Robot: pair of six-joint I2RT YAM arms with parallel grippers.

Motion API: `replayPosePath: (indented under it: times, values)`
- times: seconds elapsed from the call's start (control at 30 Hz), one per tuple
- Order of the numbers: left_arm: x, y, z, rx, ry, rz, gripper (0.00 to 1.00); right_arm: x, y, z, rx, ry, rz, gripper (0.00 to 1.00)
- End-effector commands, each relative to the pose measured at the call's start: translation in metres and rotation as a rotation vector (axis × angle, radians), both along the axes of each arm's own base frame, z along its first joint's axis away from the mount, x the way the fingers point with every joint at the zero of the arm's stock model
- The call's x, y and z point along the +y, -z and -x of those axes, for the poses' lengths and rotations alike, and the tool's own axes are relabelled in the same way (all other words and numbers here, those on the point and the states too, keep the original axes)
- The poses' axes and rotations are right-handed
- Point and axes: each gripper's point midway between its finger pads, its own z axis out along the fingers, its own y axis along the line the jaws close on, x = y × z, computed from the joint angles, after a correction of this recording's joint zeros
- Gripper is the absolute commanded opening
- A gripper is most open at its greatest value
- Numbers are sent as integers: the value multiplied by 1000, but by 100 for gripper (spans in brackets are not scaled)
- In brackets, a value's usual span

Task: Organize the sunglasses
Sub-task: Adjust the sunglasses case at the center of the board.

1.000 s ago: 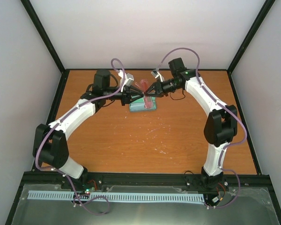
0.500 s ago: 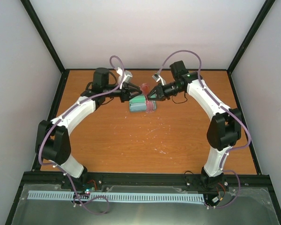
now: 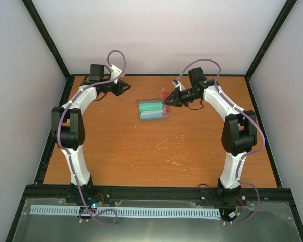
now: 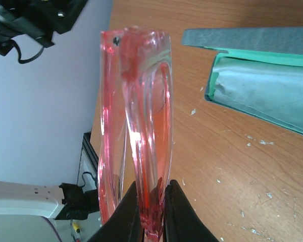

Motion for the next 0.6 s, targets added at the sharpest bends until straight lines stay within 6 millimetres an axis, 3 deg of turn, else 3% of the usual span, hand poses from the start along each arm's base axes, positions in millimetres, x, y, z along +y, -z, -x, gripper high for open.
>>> replayPosePath:
  times: [0.0, 0.2, 0.57]
  values:
    - [6, 42, -8, 128, 29, -102, 27, -7, 10, -17, 30, 99, 25, 3]
    - [5, 74, -19, 208, 22, -105, 28, -16, 28, -27, 82, 190, 61, 3]
    - [-20, 91, -28, 336, 45, -8, 33, -31, 58, -19, 128, 295, 125, 3]
